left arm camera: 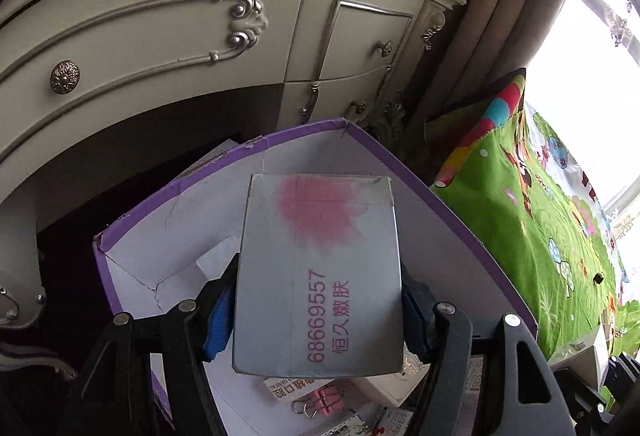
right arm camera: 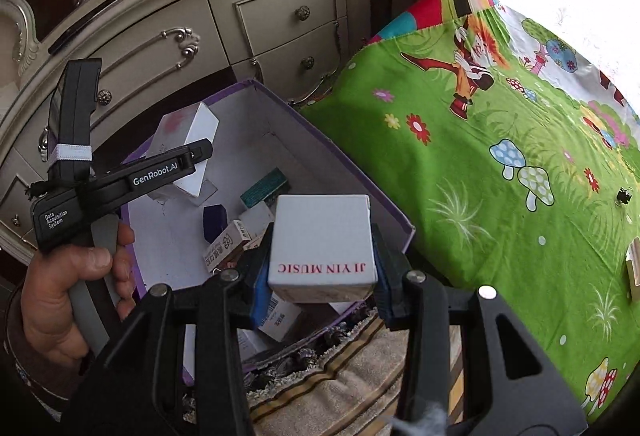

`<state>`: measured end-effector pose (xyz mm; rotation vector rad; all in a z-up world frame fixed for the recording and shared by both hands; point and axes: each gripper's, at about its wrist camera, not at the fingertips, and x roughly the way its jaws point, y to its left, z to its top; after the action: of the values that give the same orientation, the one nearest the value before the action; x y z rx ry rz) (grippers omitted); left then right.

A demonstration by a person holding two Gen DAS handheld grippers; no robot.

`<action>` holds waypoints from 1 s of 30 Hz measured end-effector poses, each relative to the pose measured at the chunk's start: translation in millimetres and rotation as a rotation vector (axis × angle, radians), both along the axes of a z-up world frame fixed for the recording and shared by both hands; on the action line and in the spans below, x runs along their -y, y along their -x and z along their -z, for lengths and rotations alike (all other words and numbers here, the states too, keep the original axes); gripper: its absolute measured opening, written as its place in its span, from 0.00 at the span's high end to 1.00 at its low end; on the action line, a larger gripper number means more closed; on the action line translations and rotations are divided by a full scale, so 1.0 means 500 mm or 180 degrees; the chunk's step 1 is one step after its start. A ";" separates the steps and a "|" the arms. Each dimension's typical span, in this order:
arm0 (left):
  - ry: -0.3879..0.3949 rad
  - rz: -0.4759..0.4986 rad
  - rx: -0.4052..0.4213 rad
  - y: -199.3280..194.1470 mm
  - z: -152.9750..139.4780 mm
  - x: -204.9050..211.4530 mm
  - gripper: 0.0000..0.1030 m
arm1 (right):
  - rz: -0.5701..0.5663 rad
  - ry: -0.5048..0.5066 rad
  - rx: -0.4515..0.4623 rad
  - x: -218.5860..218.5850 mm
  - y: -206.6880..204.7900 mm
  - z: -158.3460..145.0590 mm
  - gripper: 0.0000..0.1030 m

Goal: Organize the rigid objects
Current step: 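Carry both boxes into the storage box and open both tools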

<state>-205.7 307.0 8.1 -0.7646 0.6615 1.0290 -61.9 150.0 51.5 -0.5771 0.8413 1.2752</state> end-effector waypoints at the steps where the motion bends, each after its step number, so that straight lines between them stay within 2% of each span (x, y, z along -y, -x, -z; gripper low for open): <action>1: 0.0012 -0.0016 -0.0006 0.006 0.004 -0.004 0.34 | -0.0074 0.0015 0.0020 -0.010 0.017 0.003 0.56; 7: -0.0006 -0.0200 -0.0074 0.041 0.014 -0.018 0.33 | -0.0544 0.0097 0.0063 -0.051 0.106 0.024 0.54; 9: 0.0003 -0.0234 -0.0099 0.047 0.017 -0.024 0.33 | -0.0642 0.0112 0.0096 -0.054 0.124 0.029 0.49; 11: 0.0001 -0.0232 -0.0114 0.049 0.018 -0.025 0.31 | -0.0677 0.0110 0.0106 -0.053 0.128 0.031 0.35; 15: 0.0026 -0.0231 -0.0181 0.039 0.022 -0.022 0.21 | -0.0613 0.0077 0.0045 -0.050 0.114 0.028 0.27; 30: -0.0113 -0.0040 -0.0296 -0.022 -0.002 0.022 0.20 | -0.0299 -0.0076 0.0075 -0.021 0.020 0.004 0.25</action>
<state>-195.0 296.1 9.3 -0.6940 0.7172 1.0900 -72.0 160.5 49.7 -0.6174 0.7861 1.3594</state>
